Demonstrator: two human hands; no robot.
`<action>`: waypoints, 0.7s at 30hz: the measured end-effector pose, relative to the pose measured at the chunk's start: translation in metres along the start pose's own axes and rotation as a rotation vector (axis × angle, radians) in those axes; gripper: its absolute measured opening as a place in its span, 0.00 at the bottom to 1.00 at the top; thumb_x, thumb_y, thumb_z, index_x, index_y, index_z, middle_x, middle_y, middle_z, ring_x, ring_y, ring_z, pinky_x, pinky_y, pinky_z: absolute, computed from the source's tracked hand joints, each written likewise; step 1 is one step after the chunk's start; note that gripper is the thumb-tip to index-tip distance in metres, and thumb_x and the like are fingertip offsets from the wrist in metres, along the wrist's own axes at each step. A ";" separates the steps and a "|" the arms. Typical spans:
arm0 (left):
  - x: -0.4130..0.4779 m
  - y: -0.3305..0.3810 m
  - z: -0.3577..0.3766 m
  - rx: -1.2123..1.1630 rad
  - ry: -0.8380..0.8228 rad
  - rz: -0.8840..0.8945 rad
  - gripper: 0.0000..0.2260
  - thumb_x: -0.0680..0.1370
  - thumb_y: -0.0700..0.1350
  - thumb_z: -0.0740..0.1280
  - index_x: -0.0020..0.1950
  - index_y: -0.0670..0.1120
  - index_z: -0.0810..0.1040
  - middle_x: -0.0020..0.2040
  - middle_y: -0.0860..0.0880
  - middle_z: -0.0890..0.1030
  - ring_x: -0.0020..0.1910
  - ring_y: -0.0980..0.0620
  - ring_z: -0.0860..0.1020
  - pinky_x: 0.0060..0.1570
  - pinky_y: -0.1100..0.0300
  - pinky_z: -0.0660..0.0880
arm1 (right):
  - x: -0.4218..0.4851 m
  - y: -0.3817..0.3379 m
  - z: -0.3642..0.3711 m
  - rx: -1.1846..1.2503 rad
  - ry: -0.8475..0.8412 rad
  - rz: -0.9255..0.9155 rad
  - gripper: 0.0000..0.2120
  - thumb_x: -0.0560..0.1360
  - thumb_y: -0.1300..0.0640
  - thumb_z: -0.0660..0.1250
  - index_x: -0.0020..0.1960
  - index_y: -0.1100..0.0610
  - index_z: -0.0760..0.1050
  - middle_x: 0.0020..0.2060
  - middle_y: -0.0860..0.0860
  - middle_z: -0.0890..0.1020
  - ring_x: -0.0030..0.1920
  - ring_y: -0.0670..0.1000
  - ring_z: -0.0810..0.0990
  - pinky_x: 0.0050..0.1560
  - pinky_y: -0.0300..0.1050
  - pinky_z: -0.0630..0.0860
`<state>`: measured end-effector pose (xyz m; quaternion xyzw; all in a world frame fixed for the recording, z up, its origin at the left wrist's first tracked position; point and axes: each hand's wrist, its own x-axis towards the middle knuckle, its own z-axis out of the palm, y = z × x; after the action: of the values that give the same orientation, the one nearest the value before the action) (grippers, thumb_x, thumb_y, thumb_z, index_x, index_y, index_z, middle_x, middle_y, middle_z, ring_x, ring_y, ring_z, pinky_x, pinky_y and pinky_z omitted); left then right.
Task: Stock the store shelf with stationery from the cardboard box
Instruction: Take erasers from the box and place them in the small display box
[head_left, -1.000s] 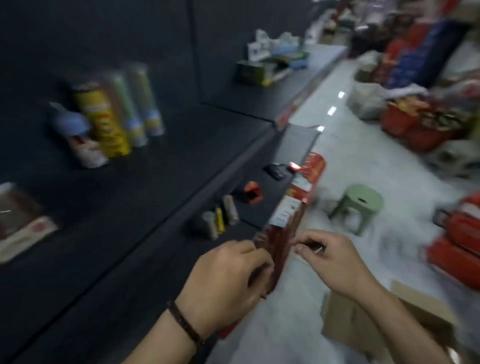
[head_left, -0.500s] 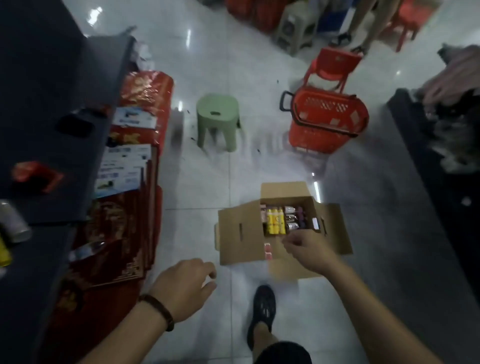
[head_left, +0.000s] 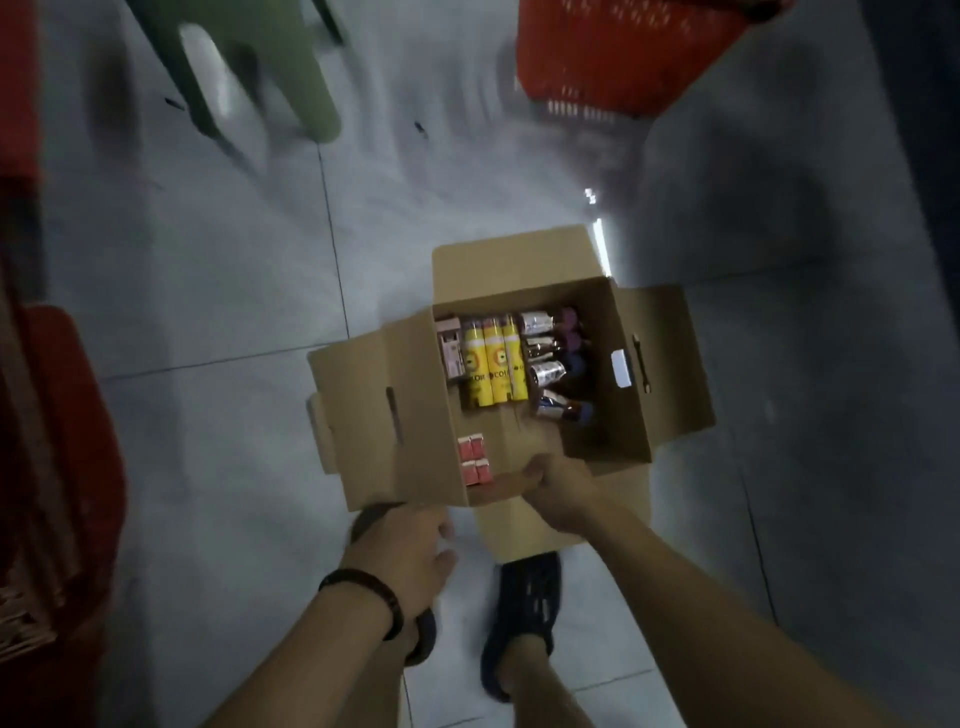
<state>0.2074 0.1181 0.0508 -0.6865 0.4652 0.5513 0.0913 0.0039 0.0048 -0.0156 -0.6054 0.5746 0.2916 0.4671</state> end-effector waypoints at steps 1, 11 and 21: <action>0.025 -0.005 0.012 -0.032 -0.010 -0.035 0.03 0.82 0.52 0.67 0.54 0.56 0.74 0.50 0.54 0.79 0.49 0.54 0.79 0.53 0.57 0.79 | 0.028 0.000 0.007 -0.001 -0.018 -0.001 0.18 0.83 0.55 0.68 0.72 0.53 0.74 0.68 0.54 0.77 0.65 0.55 0.77 0.64 0.49 0.77; 0.193 -0.023 0.095 -0.418 0.164 -0.324 0.10 0.83 0.51 0.69 0.57 0.48 0.71 0.51 0.48 0.79 0.49 0.48 0.80 0.47 0.53 0.77 | 0.247 0.018 0.083 -0.213 -0.048 -0.155 0.18 0.83 0.54 0.64 0.70 0.58 0.77 0.60 0.55 0.82 0.50 0.50 0.84 0.48 0.36 0.81; 0.201 -0.022 0.106 -0.467 0.224 -0.311 0.08 0.85 0.44 0.65 0.57 0.48 0.65 0.54 0.45 0.75 0.46 0.49 0.73 0.48 0.54 0.75 | 0.262 0.034 0.106 0.050 0.076 -0.095 0.17 0.73 0.59 0.76 0.60 0.50 0.77 0.56 0.50 0.79 0.57 0.55 0.80 0.54 0.49 0.79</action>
<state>0.1443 0.0900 -0.1668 -0.8084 0.2225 0.5436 -0.0375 0.0344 -0.0070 -0.2980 -0.6308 0.5699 0.2314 0.4731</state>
